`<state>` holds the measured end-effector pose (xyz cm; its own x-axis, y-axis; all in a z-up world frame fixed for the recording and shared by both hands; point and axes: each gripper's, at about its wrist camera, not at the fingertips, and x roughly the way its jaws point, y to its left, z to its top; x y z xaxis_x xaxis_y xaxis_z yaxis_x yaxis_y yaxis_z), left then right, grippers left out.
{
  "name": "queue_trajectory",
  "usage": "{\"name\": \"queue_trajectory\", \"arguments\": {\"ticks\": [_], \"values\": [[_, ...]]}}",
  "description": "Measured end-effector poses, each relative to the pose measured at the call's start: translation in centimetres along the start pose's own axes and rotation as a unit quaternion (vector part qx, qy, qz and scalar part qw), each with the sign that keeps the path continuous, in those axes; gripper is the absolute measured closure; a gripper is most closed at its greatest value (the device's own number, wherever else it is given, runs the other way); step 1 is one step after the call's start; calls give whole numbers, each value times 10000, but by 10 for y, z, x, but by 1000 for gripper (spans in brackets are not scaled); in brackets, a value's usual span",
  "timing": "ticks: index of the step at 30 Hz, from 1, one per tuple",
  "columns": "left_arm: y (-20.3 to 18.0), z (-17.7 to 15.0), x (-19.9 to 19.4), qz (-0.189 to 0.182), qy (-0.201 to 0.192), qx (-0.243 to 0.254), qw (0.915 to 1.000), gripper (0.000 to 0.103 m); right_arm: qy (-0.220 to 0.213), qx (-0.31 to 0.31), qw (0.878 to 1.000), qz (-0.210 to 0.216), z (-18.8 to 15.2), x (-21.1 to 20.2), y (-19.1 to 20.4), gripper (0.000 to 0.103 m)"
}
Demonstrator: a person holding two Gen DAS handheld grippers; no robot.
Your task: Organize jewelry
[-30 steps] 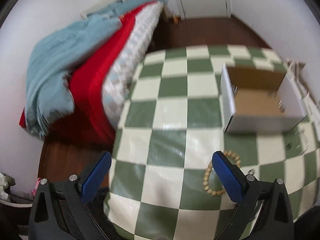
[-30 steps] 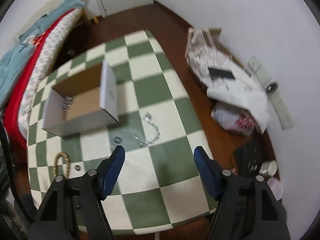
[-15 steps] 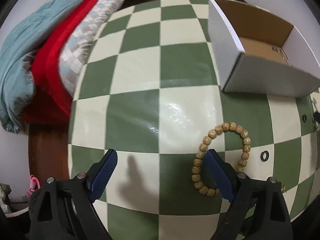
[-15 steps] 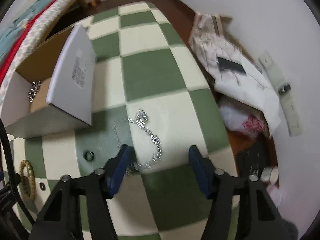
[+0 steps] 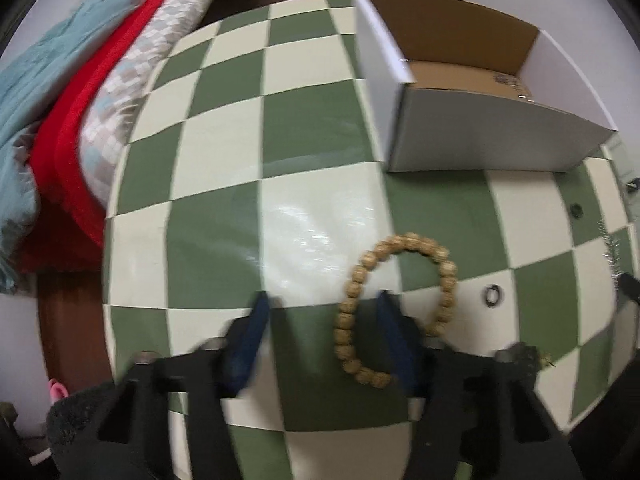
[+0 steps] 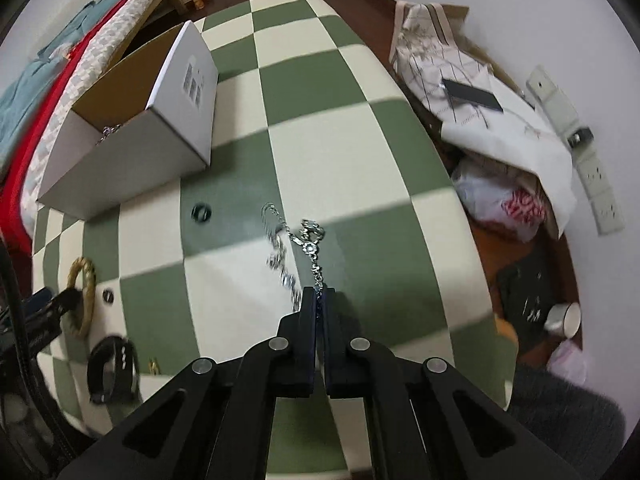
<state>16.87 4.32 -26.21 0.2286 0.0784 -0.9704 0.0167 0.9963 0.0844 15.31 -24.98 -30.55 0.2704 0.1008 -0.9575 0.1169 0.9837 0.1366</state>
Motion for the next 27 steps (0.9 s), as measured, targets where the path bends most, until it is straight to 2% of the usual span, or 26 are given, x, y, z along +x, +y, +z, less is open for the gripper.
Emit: {"name": "queue_trajectory", "arguments": {"ticks": [1,2,13,20,27], "values": [[-2,0,-1,-12,12,24,10000,89,2,-7,10000,-4,-5,-2,0,101],[-6,-1,-1,1,43,73,10000,97,1,-15,10000,-7,-9,-3,3,101],[-1,-16,-12,167,-58,-120,9998,97,-100,-195,9998,-5,-14,-14,33,101],[1,-17,-40,226,-439,-228,9985,97,-362,-363,9986,-124,-5,-33,49,101],[-3,-8,-85,74,-899,-213,9957,97,-622,-342,9974,83,-1,-63,57,101]]}}
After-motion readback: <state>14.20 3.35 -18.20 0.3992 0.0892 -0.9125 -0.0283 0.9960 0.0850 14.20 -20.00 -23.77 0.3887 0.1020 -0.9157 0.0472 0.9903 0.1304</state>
